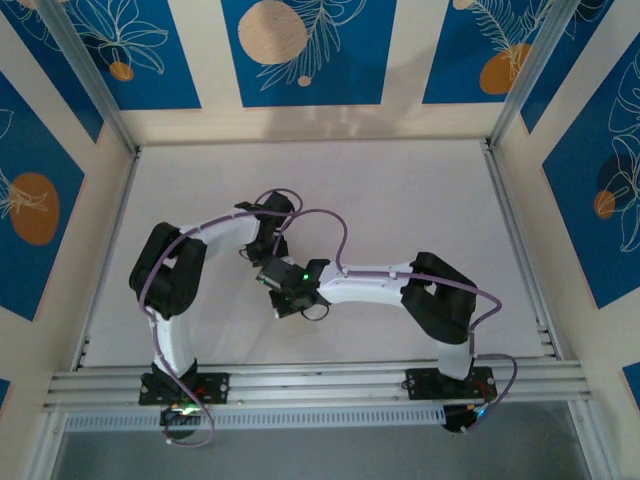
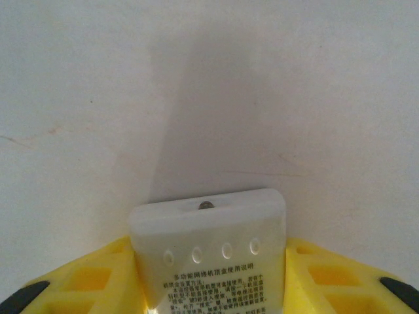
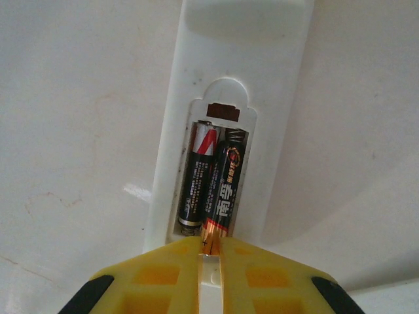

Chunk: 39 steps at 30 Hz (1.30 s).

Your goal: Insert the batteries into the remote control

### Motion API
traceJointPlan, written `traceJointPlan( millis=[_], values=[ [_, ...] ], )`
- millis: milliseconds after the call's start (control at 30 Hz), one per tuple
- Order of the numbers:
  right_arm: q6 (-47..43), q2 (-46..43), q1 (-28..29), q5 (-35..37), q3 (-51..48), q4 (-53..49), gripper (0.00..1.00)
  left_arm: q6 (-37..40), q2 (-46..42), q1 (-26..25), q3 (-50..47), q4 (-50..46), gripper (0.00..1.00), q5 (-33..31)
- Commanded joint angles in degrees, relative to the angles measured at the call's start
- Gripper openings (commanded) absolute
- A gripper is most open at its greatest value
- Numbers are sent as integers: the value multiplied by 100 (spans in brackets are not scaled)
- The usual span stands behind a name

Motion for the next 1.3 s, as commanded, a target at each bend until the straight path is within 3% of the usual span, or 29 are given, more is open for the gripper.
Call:
traceJointPlan(
  millis=[0, 533, 1000, 1267],
  values=[
    [-86, 149, 43, 29, 177, -142, 15, 3, 205, -46, -75, -286, 37, -107],
    [26, 524, -16, 97, 463, -490, 10, 19, 190, -48, -80, -296, 36, -85],
    [14, -248, -4, 332, 603, -599, 10, 27, 294, -54, -149, -192, 35, -52],
    [17, 93, -62, 382, 547, -295, 10, 45, 198, -65, -163, -140, 37, 56]
  ],
)
